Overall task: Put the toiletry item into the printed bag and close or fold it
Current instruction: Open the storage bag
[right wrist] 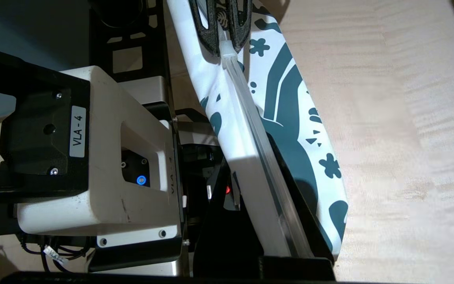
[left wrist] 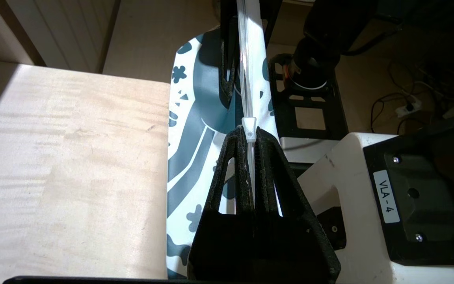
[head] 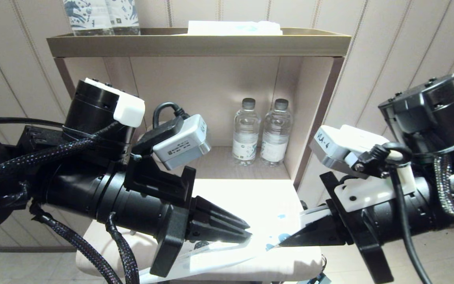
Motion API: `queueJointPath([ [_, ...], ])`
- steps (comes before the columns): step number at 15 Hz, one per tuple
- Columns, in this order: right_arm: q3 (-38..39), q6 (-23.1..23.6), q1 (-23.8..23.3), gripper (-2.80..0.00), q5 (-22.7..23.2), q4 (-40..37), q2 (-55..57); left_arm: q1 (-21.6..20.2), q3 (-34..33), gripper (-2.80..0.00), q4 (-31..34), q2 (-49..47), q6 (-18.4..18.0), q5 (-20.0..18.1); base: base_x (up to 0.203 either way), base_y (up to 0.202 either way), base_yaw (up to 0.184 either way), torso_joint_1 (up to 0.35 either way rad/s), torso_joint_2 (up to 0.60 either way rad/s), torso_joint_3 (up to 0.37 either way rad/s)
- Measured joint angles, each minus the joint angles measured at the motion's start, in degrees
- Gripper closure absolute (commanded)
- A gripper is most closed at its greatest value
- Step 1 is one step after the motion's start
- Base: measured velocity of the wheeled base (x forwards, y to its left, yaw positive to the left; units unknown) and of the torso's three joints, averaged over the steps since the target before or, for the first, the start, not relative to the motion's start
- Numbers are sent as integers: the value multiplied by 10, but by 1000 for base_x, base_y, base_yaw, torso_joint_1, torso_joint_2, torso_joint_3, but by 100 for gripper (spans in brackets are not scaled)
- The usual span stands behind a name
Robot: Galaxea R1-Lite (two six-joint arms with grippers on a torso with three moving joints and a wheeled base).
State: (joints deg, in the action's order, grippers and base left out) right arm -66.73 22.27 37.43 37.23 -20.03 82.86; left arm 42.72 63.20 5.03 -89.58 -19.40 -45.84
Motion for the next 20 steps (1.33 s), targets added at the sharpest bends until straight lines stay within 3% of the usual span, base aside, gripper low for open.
queueJointPath([
  [8, 34, 2, -56, 0, 1, 0, -44, -3, 3, 0, 0, -5, 2, 2, 0, 0, 0, 0, 0, 0],
  [20, 65, 3, -115, 0, 7, 3, -108, -65, 19, 0, -39, -31, 9, -1, 0, 0, 0, 0, 0, 0],
])
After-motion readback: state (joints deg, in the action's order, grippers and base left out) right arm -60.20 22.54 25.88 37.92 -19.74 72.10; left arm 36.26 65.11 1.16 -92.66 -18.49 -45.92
